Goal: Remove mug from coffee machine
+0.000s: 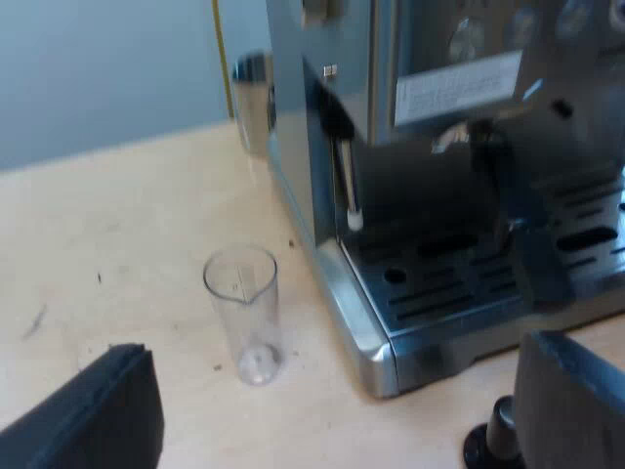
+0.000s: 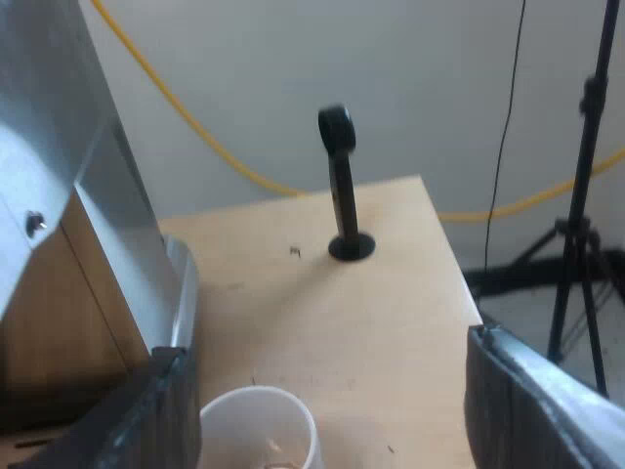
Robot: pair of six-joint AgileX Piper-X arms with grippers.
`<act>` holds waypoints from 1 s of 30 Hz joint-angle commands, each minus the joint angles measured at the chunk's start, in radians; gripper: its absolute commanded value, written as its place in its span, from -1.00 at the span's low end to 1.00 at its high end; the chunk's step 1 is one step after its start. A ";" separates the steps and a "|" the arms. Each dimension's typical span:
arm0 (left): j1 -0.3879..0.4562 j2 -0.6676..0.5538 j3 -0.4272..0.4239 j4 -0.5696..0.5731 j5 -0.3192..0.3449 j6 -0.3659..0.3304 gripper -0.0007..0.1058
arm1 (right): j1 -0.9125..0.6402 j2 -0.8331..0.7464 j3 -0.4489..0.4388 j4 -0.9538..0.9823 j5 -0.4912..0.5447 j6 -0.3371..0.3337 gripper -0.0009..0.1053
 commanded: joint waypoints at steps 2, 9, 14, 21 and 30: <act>0.001 -0.076 -0.007 0.001 -0.005 -0.008 0.65 | -0.004 -0.112 0.039 -0.005 0.003 -0.010 0.14; 0.001 -0.205 -0.007 0.001 -0.005 -0.008 0.65 | -0.004 -0.276 0.075 0.078 0.003 -0.010 0.14; 0.001 -0.306 -0.007 0.001 -0.005 -0.023 0.65 | -0.004 -0.353 0.075 0.161 0.003 -0.010 0.14; 0.001 -0.364 -0.027 0.071 -0.006 -0.063 0.65 | -0.004 -0.419 0.075 0.237 -0.004 -0.008 0.14; 0.001 -0.366 -0.027 0.165 -0.013 -0.063 0.65 | -0.004 -0.425 0.086 0.272 -0.056 -0.008 0.14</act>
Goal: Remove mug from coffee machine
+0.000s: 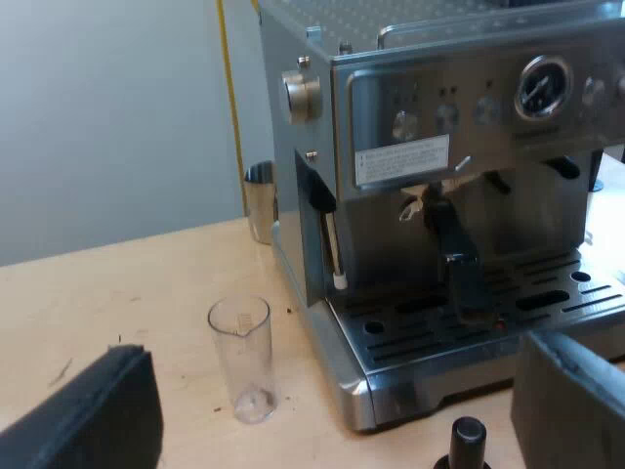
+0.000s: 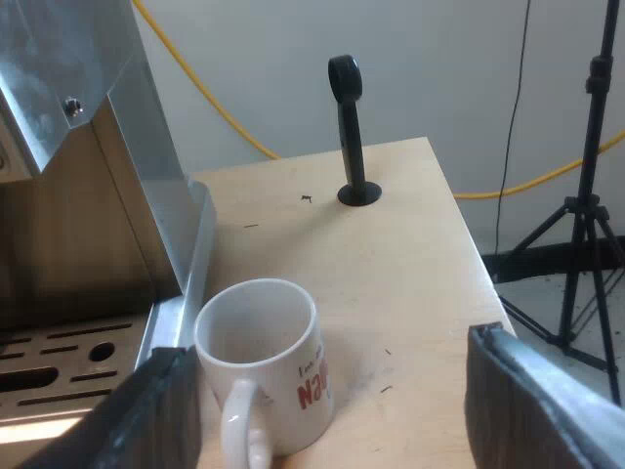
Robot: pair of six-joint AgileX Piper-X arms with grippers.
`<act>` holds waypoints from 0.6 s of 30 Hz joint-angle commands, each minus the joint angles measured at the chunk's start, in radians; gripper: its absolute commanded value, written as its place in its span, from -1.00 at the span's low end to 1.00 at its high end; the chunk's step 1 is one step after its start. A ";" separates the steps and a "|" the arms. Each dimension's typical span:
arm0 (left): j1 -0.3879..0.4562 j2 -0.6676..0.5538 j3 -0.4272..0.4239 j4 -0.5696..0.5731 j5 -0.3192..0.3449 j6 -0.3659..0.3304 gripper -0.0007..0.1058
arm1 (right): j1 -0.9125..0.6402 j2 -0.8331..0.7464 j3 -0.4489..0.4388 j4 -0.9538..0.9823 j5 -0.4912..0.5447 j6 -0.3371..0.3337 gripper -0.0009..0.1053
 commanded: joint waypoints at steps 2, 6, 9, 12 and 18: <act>0.001 -0.039 0.003 0.007 -0.017 -0.011 0.65 | -0.004 -0.049 -0.003 0.001 -0.013 -0.008 0.14; 0.001 -0.039 0.029 0.007 -0.069 -0.011 0.65 | -0.004 -0.049 0.021 0.001 -0.013 -0.008 0.14; 0.001 -0.039 0.062 0.007 -0.092 -0.011 0.65 | -0.004 -0.049 0.051 0.003 -0.013 -0.008 0.14; 0.001 -0.039 0.100 0.007 -0.091 -0.011 0.65 | -0.004 -0.049 0.070 0.025 -0.013 -0.008 0.14; 0.001 -0.039 0.169 0.007 -0.091 -0.011 0.65 | -0.004 -0.049 0.104 0.121 -0.015 -0.008 0.14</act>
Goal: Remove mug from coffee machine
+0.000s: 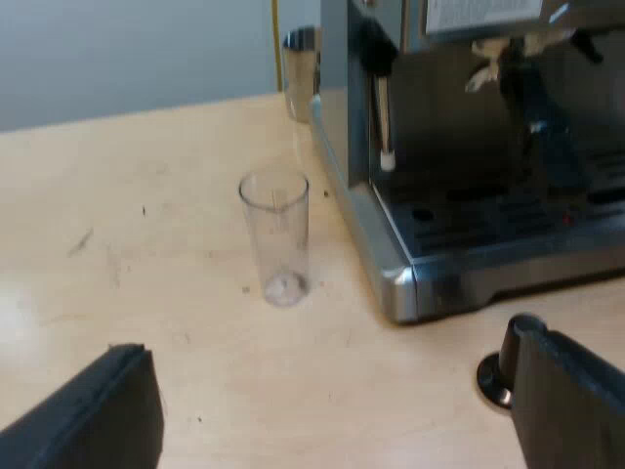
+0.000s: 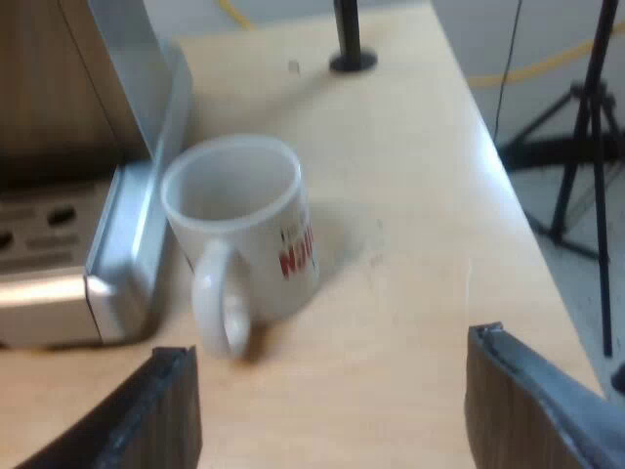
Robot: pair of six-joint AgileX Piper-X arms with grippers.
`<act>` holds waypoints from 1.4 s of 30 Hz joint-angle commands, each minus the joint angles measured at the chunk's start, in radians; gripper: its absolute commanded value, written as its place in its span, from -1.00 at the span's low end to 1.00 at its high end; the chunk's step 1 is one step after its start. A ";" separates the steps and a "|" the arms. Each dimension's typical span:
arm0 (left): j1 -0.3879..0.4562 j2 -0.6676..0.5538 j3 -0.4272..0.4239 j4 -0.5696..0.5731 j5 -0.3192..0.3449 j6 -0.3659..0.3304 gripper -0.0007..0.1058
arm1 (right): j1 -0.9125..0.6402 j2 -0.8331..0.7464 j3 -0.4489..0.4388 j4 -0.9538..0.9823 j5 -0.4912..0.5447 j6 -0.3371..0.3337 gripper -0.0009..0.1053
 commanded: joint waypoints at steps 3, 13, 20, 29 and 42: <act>0.001 -0.039 0.029 -0.008 -0.011 -0.011 0.65 | -0.004 -0.049 0.010 0.051 -0.012 -0.008 0.14; 0.001 -0.037 0.101 -0.037 0.013 -0.011 0.65 | -0.004 -0.049 0.036 0.075 -0.032 -0.008 0.14; 0.001 -0.037 0.118 -0.022 0.066 -0.011 0.65 | -0.004 -0.049 0.036 0.075 -0.032 0.000 0.14; 0.001 -0.037 0.118 -0.022 0.072 -0.011 0.65 | -0.004 -0.049 0.036 0.075 -0.030 0.007 0.14; 0.001 -0.037 0.118 -0.022 0.072 -0.011 0.65 | -0.004 -0.049 0.036 0.075 -0.030 0.007 0.14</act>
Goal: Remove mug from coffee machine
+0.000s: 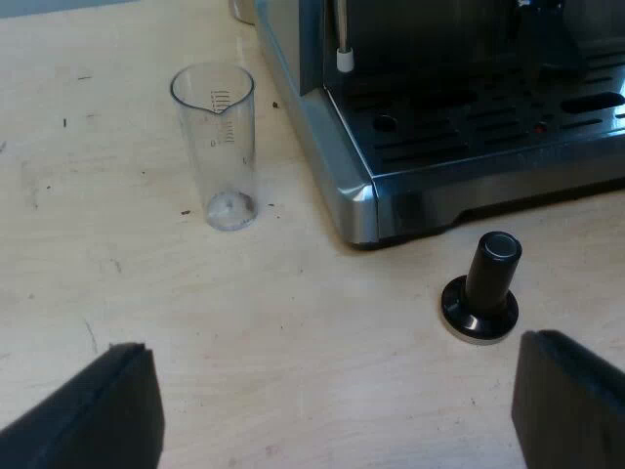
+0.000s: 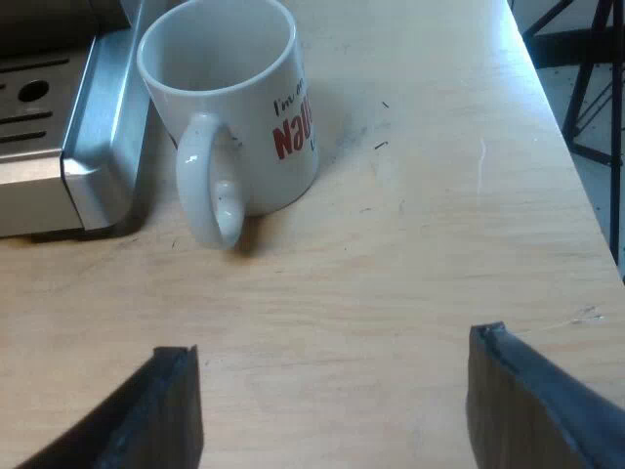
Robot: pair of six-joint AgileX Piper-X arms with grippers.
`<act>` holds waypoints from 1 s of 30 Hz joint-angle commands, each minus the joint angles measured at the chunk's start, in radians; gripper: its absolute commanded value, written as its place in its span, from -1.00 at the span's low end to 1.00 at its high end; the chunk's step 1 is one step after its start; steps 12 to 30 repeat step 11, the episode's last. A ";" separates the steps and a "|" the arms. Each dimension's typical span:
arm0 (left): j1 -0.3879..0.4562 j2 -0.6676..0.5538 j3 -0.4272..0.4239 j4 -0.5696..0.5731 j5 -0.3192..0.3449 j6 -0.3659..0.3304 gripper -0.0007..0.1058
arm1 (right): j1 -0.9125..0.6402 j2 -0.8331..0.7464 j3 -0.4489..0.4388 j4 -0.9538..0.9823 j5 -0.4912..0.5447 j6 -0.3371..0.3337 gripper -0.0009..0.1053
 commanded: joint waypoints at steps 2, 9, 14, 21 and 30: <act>0.001 -0.039 -0.002 -0.002 0.005 -0.011 0.65 | -0.004 -0.049 -0.003 -0.005 -0.004 -0.003 0.14; -0.008 -0.041 -0.002 -0.002 0.005 -0.011 0.65 | -0.004 -0.049 -0.003 -0.005 -0.004 -0.003 0.14; -0.024 -0.041 -0.002 -0.002 0.005 -0.011 0.65 | -0.004 -0.049 -0.003 -0.005 -0.004 -0.003 0.14; -0.024 -0.041 -0.002 -0.002 0.005 -0.011 0.65 | -0.004 -0.049 -0.003 -0.005 -0.004 -0.003 0.14; -0.024 -0.041 -0.002 -0.002 0.005 -0.011 0.65 | -0.004 -0.049 -0.003 -0.005 -0.004 -0.003 0.14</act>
